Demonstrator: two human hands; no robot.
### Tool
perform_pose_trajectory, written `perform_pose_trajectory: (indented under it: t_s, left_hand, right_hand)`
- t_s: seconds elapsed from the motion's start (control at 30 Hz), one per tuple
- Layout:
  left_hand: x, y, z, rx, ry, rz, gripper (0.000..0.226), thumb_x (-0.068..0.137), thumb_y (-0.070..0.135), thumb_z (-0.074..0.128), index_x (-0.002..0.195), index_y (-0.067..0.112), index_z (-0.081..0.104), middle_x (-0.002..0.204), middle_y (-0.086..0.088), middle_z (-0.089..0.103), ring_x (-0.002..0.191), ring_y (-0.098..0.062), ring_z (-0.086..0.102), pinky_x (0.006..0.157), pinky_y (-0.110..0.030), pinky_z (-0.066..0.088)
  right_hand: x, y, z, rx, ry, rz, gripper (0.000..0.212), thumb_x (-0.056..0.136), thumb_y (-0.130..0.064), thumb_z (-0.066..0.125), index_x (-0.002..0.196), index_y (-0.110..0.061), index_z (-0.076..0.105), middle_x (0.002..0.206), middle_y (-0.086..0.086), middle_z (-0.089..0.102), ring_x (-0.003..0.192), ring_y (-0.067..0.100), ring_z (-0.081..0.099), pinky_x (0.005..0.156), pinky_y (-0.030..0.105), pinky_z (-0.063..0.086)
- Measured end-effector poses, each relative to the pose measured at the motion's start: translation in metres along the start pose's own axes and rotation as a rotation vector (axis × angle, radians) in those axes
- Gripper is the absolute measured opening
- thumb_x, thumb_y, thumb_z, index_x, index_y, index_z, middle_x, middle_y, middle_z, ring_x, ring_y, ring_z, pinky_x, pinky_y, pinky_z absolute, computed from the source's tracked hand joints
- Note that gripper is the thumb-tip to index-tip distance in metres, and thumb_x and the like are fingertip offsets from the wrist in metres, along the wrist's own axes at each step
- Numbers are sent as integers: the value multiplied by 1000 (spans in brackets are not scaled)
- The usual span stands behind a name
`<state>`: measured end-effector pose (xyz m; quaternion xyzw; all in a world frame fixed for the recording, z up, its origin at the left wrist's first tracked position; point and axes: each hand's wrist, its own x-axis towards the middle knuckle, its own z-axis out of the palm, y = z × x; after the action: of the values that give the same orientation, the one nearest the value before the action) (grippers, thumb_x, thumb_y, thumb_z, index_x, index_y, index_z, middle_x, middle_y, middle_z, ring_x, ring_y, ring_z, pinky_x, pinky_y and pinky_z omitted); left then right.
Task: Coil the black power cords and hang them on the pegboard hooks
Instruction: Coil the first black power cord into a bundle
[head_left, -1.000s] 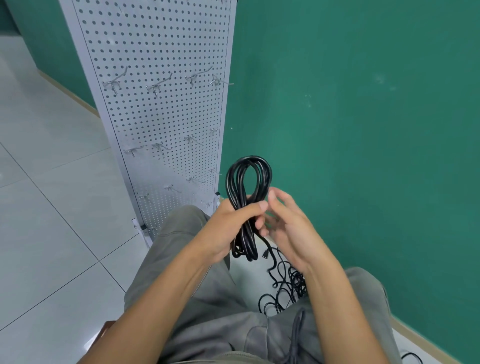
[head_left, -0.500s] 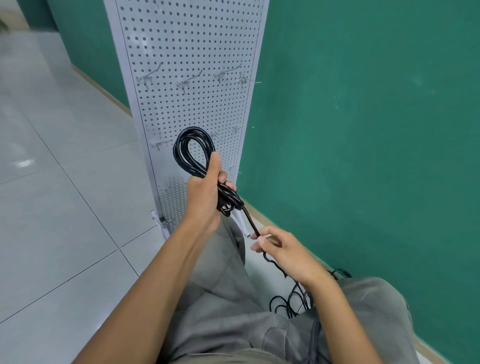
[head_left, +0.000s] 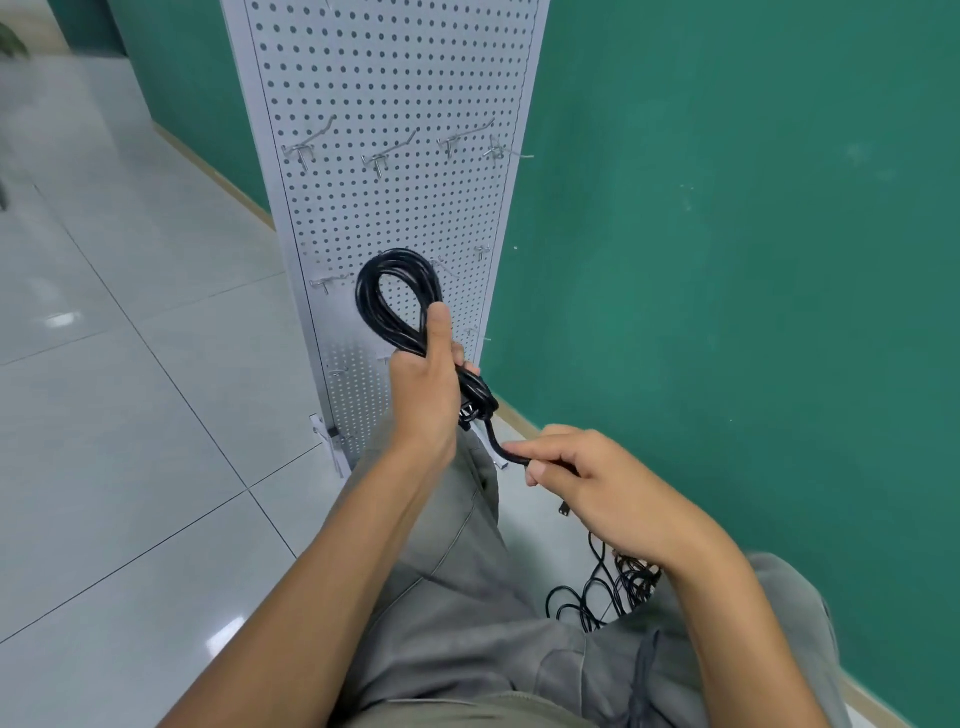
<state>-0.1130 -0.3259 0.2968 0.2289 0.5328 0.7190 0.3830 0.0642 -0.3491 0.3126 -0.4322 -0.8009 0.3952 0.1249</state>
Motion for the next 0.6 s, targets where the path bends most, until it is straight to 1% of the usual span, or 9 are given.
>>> perform_pose_trajectory:
  t_s: [0.07, 0.1, 0.17, 0.23, 0.3, 0.37, 0.47, 0.53, 0.6]
  left_hand:
    - [-7, -4, 4, 103, -46, 39, 57, 102, 54, 51, 63, 13, 55, 55, -2, 61, 50, -15, 53, 57, -29, 45]
    - [-11, -6, 7, 126, -79, 50, 58, 102, 53, 51, 63, 12, 55, 57, -6, 60, 51, -15, 53, 58, -29, 45]
    - [-18, -9, 11, 145, -140, 61, 56, 103, 49, 51, 63, 9, 54, 59, -10, 56, 50, -14, 54, 56, -26, 44]
    - [-24, -10, 15, 157, -189, 67, 55, 104, 45, 52, 63, 8, 52, 59, -12, 51, 48, -13, 52, 52, -22, 43]
    - [-30, -11, 18, 165, -235, 78, 53, 104, 42, 52, 65, 8, 50, 60, -13, 46, 46, -13, 49, 50, -20, 41]
    - [-36, -15, 21, 178, -275, 66, 52, 104, 43, 52, 65, 8, 50, 60, -12, 44, 47, -13, 48, 50, -22, 40]
    - [-46, -20, 25, 160, -353, 13, 55, 100, 55, 55, 64, 14, 49, 59, -6, 41, 54, -17, 38, 54, -30, 34]
    - [-50, -23, 29, 89, -395, -42, 51, 96, 60, 54, 65, 21, 45, 58, 1, 39, 57, -17, 33, 56, -31, 31]
    - [-50, -24, 29, 45, -425, -78, 48, 97, 59, 55, 68, 22, 48, 59, 4, 42, 57, -15, 36, 59, -30, 33]
  right_hand:
    - [-3, -10, -5, -30, 39, -62, 33, 106, -11, 49, 131, -21, 68, 90, -18, 60, 84, -4, 55, 76, 13, 40]
    - [-4, -14, -7, -37, 95, -89, 31, 106, -10, 49, 127, -22, 70, 90, -17, 63, 81, -2, 56, 74, 14, 41]
    - [-5, -16, -11, 8, 224, -113, 29, 105, -10, 52, 115, -29, 71, 86, -14, 70, 79, 8, 60, 76, 27, 48]
    - [-8, -16, -14, 115, 270, -111, 25, 103, -11, 56, 102, -36, 61, 83, -10, 74, 76, 23, 58, 79, 42, 49]
    - [-10, -16, -13, 204, 286, -91, 24, 100, -12, 62, 93, -33, 51, 79, -6, 76, 69, 25, 53, 74, 45, 47]
    - [-9, -17, -12, 218, 377, -57, 28, 92, -16, 73, 89, -28, 49, 76, -7, 75, 66, 24, 52, 72, 43, 47]
    - [-5, -17, -13, 143, 579, 10, 45, 65, -30, 95, 83, -24, 54, 73, -5, 68, 62, 9, 50, 61, 21, 43]
    - [-5, -15, -16, 127, 651, 50, 49, 55, -36, 98, 77, -20, 57, 68, 0, 63, 57, 7, 45, 57, 19, 40]
    - [-6, -10, -17, 212, 648, 68, 45, 55, -32, 99, 73, -15, 61, 67, 7, 63, 57, 9, 45, 56, 23, 39]
